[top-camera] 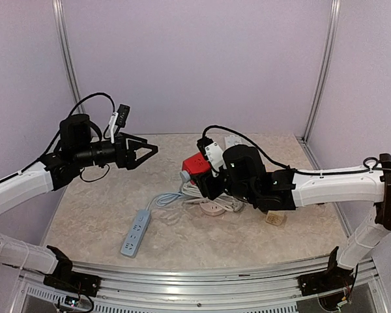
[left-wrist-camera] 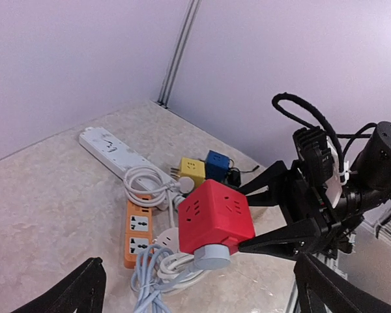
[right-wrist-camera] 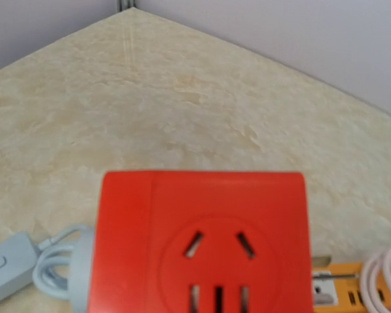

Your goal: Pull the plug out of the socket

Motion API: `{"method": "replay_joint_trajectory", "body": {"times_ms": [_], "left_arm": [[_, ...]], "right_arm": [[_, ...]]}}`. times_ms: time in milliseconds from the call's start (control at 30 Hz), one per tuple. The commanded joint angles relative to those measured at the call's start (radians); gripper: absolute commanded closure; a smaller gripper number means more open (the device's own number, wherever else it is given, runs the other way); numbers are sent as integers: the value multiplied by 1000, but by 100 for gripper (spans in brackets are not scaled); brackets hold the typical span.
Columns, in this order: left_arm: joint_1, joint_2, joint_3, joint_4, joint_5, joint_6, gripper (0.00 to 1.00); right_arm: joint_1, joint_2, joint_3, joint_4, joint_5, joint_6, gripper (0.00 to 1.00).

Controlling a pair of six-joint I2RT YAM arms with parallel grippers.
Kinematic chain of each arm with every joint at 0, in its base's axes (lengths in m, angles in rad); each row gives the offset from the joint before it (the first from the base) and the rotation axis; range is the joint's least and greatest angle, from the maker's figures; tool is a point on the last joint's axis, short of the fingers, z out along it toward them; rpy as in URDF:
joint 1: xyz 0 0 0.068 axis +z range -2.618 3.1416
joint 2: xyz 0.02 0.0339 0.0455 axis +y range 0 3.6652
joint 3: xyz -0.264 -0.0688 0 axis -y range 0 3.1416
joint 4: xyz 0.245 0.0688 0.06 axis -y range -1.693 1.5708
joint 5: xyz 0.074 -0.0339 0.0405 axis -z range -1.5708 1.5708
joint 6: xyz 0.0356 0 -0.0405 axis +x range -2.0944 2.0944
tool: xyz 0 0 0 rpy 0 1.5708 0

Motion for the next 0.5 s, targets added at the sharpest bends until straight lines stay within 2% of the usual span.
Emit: {"method": "replay_joint_trajectory", "body": {"times_ms": [0,100,167,367,467], "left_arm": [[-139,-91,-50,-11,-403,131,1],[-264,-116,-139,112,-626,167,1],[-318,-99,-176,190,-710,160,1],[-440,12,-165,314,-818,172,1],[-466,66,-163,373,-818,150,1]], "right_arm": [[-55,-111,4,-14,-80,94,100],[-72,-121,43,-71,-93,120,100],[-74,-119,78,-107,-95,136,100],[-75,-118,122,-146,-101,156,100],[-75,-119,119,-139,-107,163,100]]}}
